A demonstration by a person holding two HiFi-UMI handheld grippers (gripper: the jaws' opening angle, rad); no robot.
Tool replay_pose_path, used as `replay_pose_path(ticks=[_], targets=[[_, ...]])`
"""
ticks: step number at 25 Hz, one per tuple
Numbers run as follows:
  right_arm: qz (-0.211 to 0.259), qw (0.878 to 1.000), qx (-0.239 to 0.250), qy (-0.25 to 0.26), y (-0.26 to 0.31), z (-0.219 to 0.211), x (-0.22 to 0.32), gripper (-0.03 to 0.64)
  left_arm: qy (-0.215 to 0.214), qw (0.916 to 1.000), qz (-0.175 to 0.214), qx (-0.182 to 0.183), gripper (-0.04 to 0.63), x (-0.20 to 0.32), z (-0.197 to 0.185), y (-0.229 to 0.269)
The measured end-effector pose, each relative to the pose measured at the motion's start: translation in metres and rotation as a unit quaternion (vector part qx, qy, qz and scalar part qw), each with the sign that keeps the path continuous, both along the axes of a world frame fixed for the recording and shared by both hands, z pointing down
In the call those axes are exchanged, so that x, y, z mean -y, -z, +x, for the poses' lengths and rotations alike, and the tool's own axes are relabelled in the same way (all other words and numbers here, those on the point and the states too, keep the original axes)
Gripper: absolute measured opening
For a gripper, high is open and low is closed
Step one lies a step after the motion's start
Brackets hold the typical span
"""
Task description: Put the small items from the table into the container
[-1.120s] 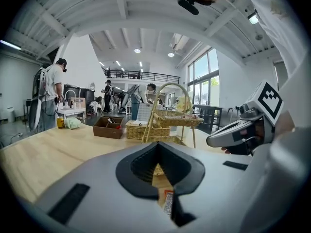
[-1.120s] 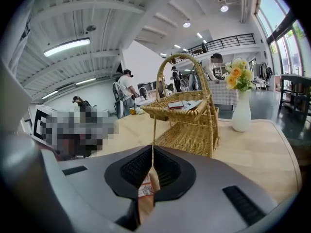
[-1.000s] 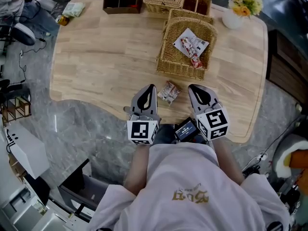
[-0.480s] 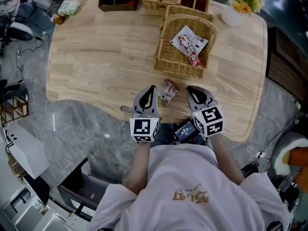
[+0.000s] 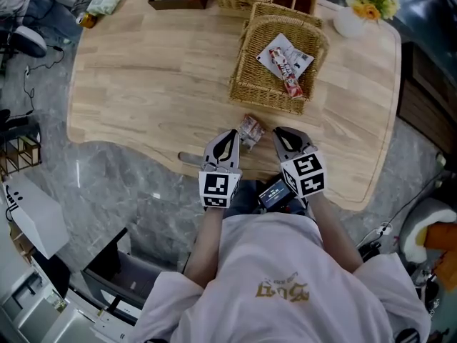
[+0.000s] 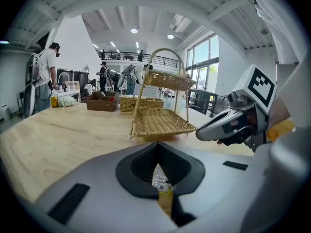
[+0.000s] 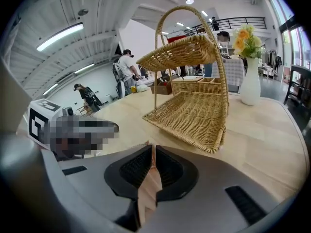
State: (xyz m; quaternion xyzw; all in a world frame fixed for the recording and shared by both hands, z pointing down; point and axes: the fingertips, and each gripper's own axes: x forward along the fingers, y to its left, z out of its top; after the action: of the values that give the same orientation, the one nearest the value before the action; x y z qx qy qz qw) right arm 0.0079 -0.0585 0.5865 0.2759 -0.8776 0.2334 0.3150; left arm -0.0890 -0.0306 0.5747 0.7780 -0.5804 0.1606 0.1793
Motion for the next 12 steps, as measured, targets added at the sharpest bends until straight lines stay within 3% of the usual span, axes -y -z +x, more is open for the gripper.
replay_pose_path(ticks=[5,12], targets=[[-0.015,1.0,-0.011,0.005,-0.015,0.0,-0.004,0.026,0.019,0.9997,-0.018,-0.001,-0.006,-0.005,-0.005,-0.017],[-0.029,0.999,-0.026,0.007,-0.03,-0.001,-0.006,0.037,-0.005,0.9989,-0.047,-0.007,-0.006,-0.01,0.004,-0.032]])
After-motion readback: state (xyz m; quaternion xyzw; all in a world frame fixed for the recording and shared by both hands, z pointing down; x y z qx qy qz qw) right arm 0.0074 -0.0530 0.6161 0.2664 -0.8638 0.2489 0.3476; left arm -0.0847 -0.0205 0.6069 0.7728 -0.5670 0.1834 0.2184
